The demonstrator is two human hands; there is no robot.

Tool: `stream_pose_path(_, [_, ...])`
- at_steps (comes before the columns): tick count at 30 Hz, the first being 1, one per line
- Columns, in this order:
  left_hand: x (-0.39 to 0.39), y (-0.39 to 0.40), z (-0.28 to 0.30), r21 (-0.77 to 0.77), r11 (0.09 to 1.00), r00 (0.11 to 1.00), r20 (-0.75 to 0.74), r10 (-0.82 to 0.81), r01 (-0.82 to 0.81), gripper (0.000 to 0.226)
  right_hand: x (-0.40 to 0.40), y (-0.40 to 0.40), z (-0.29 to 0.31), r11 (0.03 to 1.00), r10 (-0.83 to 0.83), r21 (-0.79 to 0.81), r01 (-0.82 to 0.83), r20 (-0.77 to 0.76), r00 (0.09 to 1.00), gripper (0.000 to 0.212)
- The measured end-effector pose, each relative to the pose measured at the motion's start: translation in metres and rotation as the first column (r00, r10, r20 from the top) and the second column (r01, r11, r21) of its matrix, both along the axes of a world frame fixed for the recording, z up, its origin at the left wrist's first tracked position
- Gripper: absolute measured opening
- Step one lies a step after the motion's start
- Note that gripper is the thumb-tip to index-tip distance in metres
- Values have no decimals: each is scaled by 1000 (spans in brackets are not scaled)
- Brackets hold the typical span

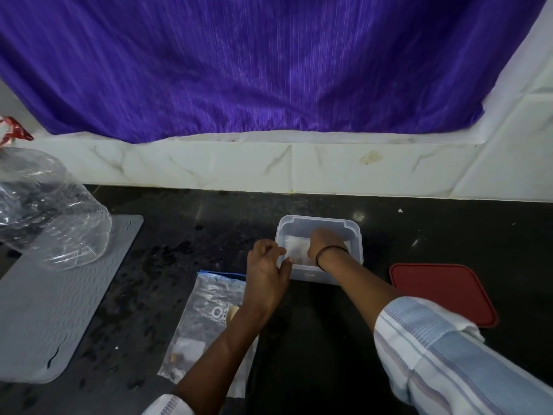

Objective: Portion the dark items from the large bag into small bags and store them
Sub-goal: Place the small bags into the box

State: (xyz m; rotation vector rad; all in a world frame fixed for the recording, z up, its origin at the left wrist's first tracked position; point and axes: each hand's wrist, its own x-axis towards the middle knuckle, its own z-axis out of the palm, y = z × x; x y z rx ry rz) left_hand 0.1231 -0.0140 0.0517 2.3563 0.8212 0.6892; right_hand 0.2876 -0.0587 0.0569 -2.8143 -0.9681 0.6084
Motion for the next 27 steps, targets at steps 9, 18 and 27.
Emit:
stream_pose_path(9, [-1, -20, 16, 106, 994, 998, 50, -25, 20, 22, -21, -75, 42, 723, -84, 687, -72, 191, 978, 18])
stream_pose_path(18, [38, -80, 37, 94, 936, 929, 128, -348, 338, 11, -8, -190, 17, 550, -306, 825, 131, 53, 951, 5])
stream_pose_path(27, [94, -150, 18, -208, 777, 700, -343, -626, 593, 30, 51, -289, -23, 673, -696, 355, 649, 6, 718, 51])
